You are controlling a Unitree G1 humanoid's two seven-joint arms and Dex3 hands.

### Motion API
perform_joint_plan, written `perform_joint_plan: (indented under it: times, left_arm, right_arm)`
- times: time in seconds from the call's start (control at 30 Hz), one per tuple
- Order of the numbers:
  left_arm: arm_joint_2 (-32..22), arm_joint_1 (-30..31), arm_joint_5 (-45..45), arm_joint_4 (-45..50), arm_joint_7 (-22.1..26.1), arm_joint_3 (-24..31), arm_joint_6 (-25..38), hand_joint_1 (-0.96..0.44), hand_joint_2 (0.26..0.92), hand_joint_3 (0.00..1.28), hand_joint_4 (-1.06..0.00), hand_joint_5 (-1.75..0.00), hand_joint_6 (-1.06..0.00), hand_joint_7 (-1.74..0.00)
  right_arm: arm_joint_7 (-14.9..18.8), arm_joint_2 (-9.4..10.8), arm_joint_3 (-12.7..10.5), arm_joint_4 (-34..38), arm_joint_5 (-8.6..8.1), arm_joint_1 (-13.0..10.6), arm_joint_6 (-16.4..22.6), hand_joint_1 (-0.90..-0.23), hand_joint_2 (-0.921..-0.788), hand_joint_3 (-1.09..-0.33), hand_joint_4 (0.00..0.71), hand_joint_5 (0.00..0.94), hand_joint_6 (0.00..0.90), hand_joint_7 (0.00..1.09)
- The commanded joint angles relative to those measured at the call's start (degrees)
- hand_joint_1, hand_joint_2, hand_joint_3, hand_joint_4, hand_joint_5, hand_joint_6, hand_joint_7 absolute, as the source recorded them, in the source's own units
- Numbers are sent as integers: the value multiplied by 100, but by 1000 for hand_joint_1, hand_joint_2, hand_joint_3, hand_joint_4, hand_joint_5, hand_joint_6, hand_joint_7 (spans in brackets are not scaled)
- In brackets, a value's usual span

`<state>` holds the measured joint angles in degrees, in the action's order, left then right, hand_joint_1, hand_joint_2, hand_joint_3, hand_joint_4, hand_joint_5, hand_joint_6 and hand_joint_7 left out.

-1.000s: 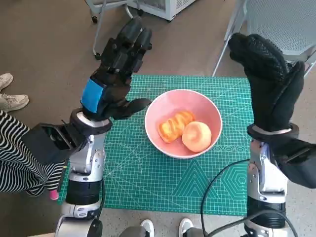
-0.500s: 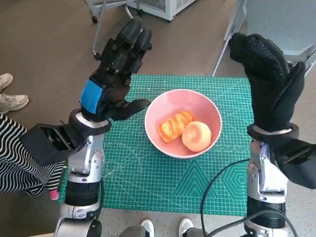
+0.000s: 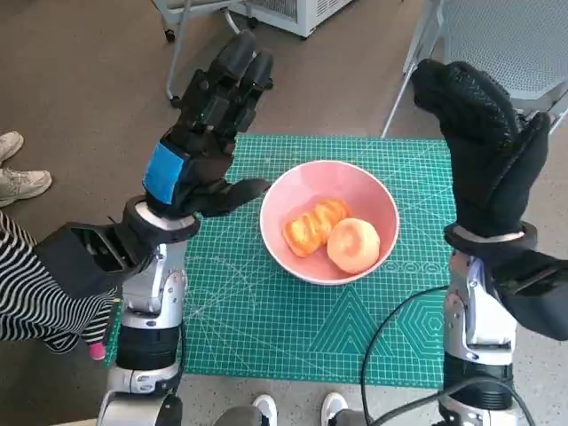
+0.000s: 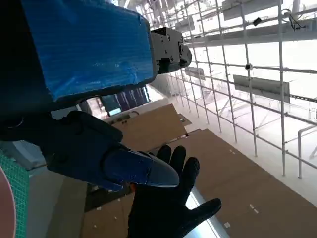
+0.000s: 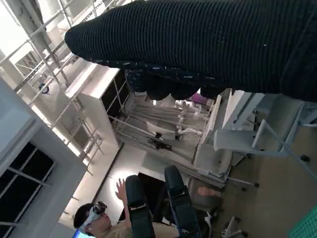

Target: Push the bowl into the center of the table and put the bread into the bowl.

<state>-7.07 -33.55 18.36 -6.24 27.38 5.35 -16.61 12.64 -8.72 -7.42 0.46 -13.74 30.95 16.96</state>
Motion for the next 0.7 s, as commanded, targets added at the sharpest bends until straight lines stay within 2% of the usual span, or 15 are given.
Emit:
perform_joint_plan:
  times: [0.03,0.2,0.7]
  left_arm:
    - [-38,20,7,3,20,-4,-43,-540,921,136,-31,0,1,-250]
    - [-33,5,22,-19,32,2,-54,-542,921,138,-29,0,1,-249]
    - [-33,27,57,63,27,-8,26,-543,921,140,-31,-1,1,-245]
  right_arm:
    - [57,24,-13,128,-49,-38,3,-655,-921,-672,207,0,82,567]
    - [80,23,-15,133,-83,-28,6,-651,-921,-672,206,0,83,566]
    - [97,-1,-9,93,-45,-34,-6,-650,-921,-673,206,0,84,563]
